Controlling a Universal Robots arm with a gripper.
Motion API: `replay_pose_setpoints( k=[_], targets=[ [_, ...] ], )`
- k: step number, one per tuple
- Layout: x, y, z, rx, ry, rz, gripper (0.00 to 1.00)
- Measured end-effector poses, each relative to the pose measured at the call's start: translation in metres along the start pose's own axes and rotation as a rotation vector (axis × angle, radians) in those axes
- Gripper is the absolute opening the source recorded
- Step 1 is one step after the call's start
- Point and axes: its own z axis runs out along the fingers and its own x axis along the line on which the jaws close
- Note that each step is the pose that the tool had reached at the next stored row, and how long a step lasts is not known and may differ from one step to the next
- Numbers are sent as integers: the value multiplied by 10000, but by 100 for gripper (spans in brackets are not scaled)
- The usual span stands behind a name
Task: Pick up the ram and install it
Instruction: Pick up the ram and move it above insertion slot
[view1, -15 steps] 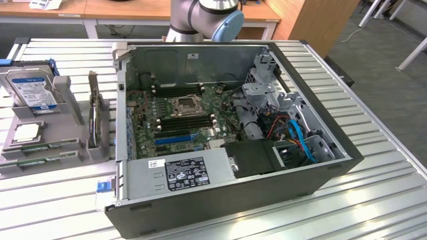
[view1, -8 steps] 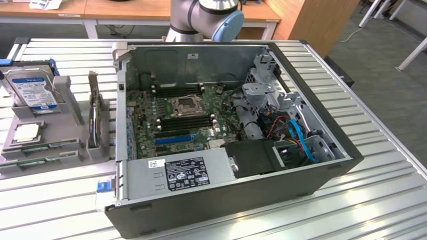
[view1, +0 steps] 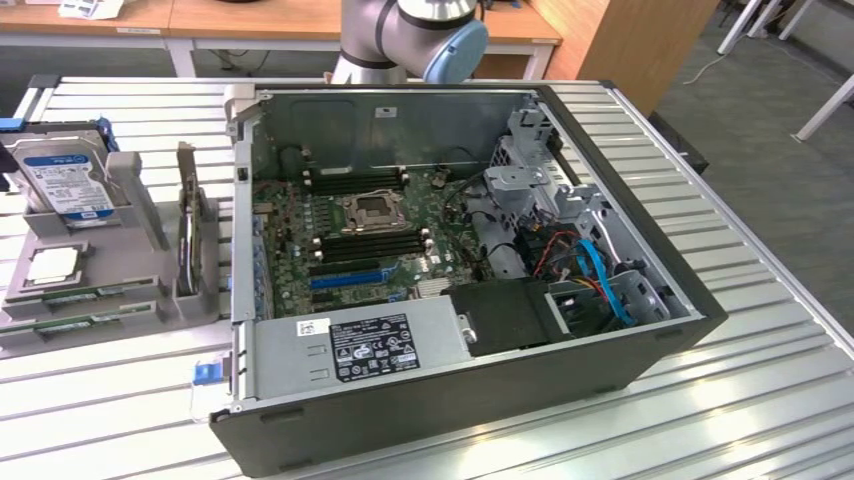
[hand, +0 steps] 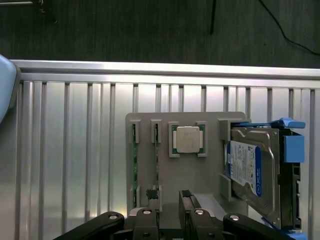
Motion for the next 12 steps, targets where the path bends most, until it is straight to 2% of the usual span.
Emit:
replay_pose_setpoints(
  k=[12],
  targets=[
    [5, -5, 219, 17, 0, -1, 30]
  ],
)
